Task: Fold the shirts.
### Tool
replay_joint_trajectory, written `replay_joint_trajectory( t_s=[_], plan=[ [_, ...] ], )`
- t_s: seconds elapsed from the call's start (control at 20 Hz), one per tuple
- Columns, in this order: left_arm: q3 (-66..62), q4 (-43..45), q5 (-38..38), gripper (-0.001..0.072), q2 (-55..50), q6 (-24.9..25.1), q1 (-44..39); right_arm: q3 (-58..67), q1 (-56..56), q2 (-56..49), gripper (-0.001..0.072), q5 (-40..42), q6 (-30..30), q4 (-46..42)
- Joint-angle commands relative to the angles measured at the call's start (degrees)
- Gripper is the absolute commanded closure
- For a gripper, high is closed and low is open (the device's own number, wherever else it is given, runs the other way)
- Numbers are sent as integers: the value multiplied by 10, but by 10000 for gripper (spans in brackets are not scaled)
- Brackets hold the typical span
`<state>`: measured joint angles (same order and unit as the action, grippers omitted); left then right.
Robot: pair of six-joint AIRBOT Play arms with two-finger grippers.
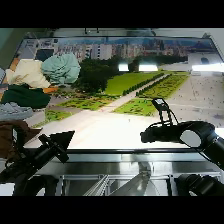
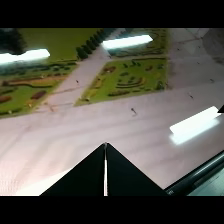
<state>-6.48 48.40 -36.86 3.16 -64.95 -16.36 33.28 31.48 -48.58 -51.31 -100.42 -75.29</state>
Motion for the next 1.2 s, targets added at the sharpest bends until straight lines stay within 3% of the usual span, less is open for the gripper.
replay_joint_trajectory(
  t_s=[0.0,0.2,0.35,0.45,0.5,0.55,0.6,0.7,0.85,1.15],
  plan=[
    [0,-11,16,691,0,-6,0,0,0,0,692,3,0,0],
    [-12,-42,107,709,-4,-86,3,0,0,0,693,-2,0,9],
    [-99,66,88,710,-89,-106,49,3,-1,0,692,3,2,9],
    [-203,170,61,695,-217,-105,120,8,-1,0,692,5,2,9],
    [-259,201,47,459,-290,-104,160,10,-1,1,692,5,2,9],
    [-319,211,31,26,-366,-96,200,10,-1,2,692,4,2,9],
    [-386,210,4,-11,-452,-91,245,10,-1,2,692,4,2,9],
    [-518,210,-72,-11,-608,-83,308,10,-1,1,691,5,2,9],
    [-683,210,-146,-10,-809,-41,338,10,-1,1,691,5,2,9],
    [-870,207,-129,-11,-1057,-34,287,10,-1,1,691,5,2,9]
  ],
)
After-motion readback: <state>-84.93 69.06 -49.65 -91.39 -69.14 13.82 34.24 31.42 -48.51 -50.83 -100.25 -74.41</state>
